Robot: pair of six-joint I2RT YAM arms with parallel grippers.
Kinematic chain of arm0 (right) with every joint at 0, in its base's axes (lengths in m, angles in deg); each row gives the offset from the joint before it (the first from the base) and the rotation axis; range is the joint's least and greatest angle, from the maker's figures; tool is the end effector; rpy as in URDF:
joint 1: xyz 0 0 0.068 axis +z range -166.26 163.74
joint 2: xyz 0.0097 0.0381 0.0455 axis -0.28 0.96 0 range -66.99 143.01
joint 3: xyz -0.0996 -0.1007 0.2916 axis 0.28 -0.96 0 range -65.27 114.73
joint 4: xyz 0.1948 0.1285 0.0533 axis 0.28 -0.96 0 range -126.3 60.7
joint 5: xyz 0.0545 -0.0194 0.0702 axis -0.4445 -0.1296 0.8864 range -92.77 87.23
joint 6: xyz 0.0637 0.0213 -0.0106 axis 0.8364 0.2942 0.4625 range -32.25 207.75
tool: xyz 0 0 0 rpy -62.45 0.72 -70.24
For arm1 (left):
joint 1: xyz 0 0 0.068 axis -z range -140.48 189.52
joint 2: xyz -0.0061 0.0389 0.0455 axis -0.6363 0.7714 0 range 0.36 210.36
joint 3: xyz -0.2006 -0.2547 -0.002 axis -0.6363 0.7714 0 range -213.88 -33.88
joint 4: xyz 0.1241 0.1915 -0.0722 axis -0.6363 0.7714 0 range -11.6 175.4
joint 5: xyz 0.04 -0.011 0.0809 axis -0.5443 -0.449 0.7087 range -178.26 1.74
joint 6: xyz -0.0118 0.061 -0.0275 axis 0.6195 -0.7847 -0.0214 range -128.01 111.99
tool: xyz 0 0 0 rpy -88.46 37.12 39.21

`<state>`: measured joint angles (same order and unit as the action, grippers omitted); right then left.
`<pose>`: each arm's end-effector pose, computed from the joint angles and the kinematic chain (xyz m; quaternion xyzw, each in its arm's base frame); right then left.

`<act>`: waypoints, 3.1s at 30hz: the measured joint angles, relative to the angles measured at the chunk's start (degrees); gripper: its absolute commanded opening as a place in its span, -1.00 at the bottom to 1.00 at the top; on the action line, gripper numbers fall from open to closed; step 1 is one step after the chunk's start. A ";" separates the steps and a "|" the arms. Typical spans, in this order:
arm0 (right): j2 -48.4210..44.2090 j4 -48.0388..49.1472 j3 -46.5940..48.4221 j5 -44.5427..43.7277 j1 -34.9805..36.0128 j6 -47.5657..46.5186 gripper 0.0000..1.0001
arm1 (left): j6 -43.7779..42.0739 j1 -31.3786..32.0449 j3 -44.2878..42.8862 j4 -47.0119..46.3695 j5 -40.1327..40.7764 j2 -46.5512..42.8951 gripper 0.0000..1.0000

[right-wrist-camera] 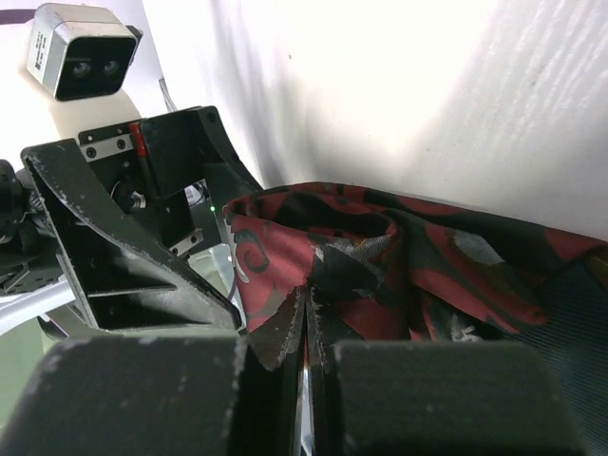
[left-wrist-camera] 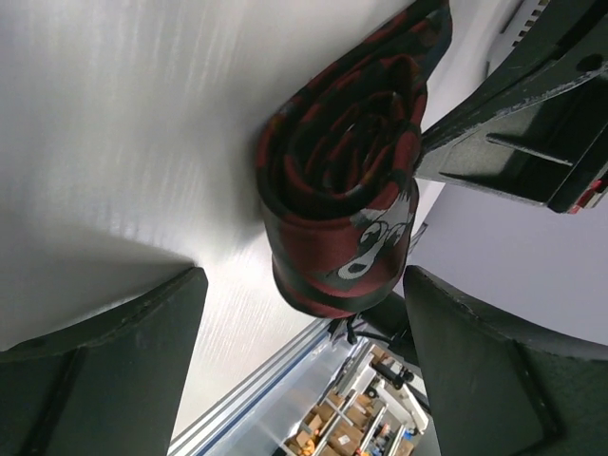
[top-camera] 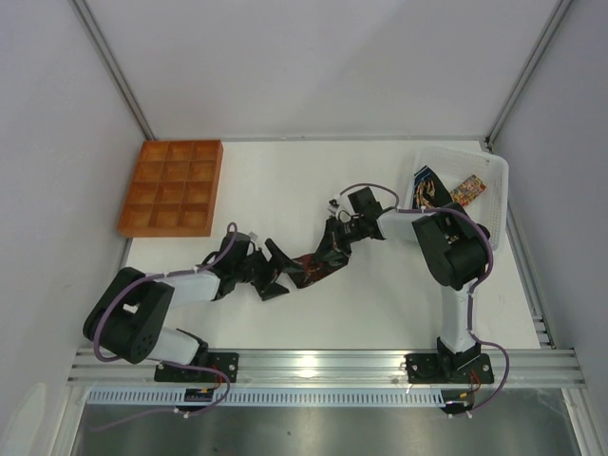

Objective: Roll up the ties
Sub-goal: Place the rolled tie into the container

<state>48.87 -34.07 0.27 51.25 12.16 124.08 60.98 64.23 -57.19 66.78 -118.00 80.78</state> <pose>0.3364 0.2323 0.1795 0.0772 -0.8573 -0.5090 0.0063 0.1912 -0.1179 0.1861 -0.2471 0.8652 -0.4295 0.0770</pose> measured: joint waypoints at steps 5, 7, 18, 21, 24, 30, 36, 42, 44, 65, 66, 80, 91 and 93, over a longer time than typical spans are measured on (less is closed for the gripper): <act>0.20 0.37 -0.07 0.02 -0.22 0.02 -0.94 | 2.19 0.68 -0.17 -2.19 2.14 0.50 0.85; 0.35 0.59 -0.09 0.04 -0.33 0.04 -0.93 | 2.91 0.70 -0.83 -2.58 2.71 1.29 0.86; 0.90 1.73 -0.63 0.46 -0.94 0.07 -0.95 | 5.81 2.89 -5.44 -3.19 5.27 6.32 0.86; 0.90 2.16 -0.96 0.46 -1.20 0.09 -0.96 | 6.10 3.28 -6.78 -2.10 5.64 7.15 0.86; 0.90 2.40 -1.25 0.46 -1.44 0.09 -0.96 | 6.08 3.67 -8.61 -0.52 6.23 7.98 0.85; 1.05 2.84 -1.46 0.44 -1.73 0.11 -0.96 | 6.05 4.37 -11.65 3.30 7.45 9.14 0.81; 1.33 3.02 -1.46 0.44 -2.03 0.13 -0.97 | 6.05 5.44 -13.51 7.13 7.58 10.16 0.79; 1.81 3.02 -1.68 0.22 -2.40 0.13 -0.97 | 6.21 5.66 -15.13 9.68 7.32 11.17 0.73; 1.88 2.95 -1.81 0.02 -2.40 0.13 -0.97 | 6.23 5.81 -16.06 10.10 7.13 12.00 0.73; 1.92 2.95 -1.90 -0.94 -2.67 0.15 -0.98 | 6.97 7.54 -19.52 12.24 6.84 16.00 0.27; 1.92 2.95 -1.90 -1.01 -2.67 0.15 -0.98 | 6.97 7.61 -19.61 12.24 6.84 16.15 0.22; -1.14 -3.32 -1.86 -5.49 -3.17 -1.03 -0.98 | 6.54 7.89 -19.85 12.52 6.84 16.46 0.20; -7.78 -6.47 -3.87 -8.00 -3.91 -2.14 -0.99 | 6.40 7.91 -19.82 12.66 6.88 16.46 0.03; -7.87 -6.34 -5.14 -8.20 -3.91 -2.08 -0.99 | 6.32 7.91 -19.82 12.63 6.88 16.44 -0.11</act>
<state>41.00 -40.41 -4.87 43.06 8.25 122.01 67.30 72.14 -77.02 79.42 -111.12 97.22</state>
